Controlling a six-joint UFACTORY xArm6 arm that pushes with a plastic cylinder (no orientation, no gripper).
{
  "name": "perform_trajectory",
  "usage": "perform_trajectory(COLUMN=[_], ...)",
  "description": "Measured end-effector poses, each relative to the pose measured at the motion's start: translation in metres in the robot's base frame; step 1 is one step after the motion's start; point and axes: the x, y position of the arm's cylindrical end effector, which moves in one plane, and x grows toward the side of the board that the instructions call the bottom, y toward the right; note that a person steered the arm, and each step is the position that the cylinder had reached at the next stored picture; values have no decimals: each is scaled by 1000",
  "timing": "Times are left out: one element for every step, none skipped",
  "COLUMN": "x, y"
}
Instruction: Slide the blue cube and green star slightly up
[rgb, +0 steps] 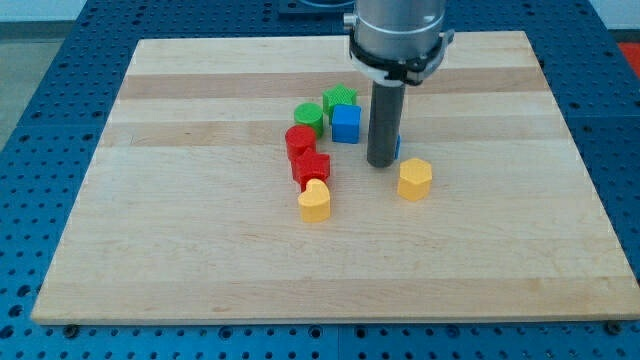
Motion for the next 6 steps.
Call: perform_trajectory(x=[-10,-5,-6,-13,-23,-35], y=[1,6,-2,-21,-41,-66])
